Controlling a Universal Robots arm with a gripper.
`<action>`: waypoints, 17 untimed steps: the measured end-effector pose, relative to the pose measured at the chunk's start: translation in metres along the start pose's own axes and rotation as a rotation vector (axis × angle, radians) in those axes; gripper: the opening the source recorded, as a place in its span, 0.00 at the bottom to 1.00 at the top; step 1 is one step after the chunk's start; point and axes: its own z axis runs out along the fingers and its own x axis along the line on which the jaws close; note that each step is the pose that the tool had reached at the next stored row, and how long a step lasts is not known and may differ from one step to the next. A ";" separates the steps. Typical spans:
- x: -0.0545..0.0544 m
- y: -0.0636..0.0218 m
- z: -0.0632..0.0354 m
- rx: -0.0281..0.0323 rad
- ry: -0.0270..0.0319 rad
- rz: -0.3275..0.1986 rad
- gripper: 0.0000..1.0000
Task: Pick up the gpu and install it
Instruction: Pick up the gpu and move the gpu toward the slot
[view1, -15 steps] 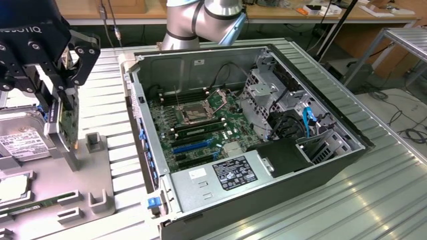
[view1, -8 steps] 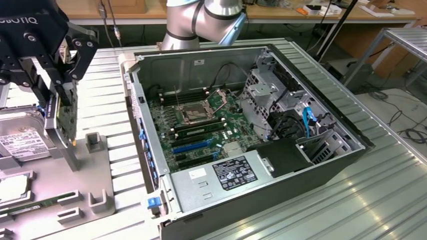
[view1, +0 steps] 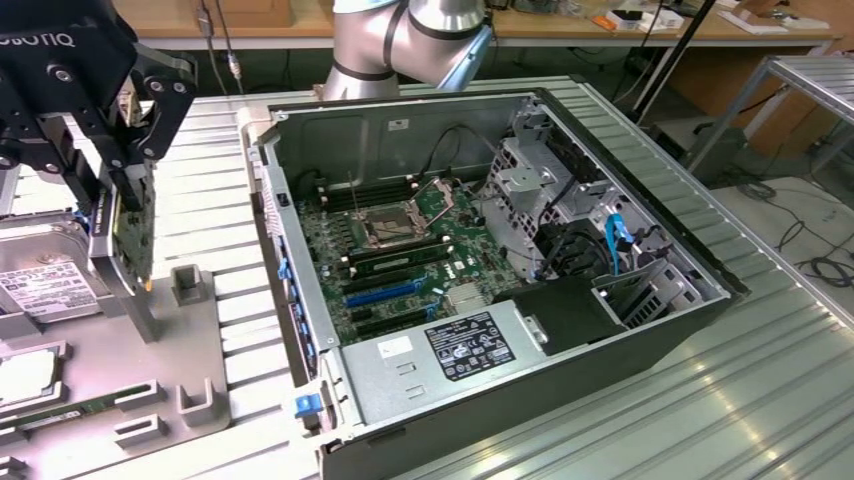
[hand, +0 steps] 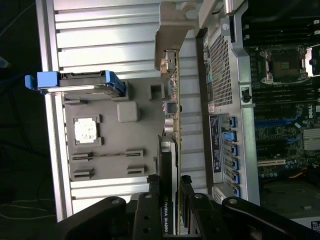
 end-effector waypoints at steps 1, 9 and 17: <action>0.000 0.0000 0.0000 0.0000 0.0000 0.000 0.27; -0.004 0.0003 0.0001 0.0000 0.0000 0.000 0.27; -0.020 0.0016 0.0005 0.0000 0.0000 0.000 0.27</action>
